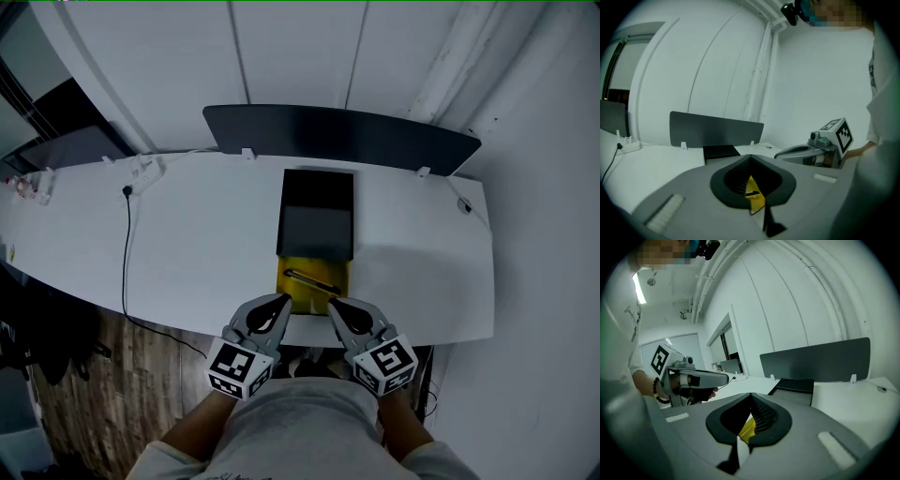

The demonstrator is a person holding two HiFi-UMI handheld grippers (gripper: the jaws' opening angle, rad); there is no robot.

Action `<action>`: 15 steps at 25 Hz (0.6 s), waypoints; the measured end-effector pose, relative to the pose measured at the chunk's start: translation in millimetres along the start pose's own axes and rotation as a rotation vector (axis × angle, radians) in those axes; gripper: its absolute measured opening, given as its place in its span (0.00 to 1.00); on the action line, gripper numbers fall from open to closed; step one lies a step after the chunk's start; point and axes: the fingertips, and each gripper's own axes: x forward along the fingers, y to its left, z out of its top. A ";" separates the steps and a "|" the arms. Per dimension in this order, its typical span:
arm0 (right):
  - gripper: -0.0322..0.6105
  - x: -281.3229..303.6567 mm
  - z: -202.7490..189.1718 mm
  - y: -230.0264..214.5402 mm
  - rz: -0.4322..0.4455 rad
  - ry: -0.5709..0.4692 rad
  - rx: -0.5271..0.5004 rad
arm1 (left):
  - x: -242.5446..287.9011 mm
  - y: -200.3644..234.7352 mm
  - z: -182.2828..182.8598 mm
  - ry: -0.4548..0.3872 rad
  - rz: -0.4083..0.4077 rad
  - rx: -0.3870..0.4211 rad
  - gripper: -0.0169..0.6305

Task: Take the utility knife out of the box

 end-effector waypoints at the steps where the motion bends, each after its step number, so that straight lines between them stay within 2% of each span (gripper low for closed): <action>1: 0.07 3.5 -0.1 -1.2 -0.003 0.004 0.001 | 1.1 2.9 0.2 0.001 -0.003 0.002 0.03; 7: 0.07 21.5 -8.2 -9.0 -0.027 0.034 0.008 | 7.7 22.6 -3.2 0.002 -0.012 -0.010 0.03; 15: 0.07 39.5 -28.2 -20.8 -0.054 0.097 0.001 | 17.2 37.2 -26.7 0.051 -0.034 -0.009 0.03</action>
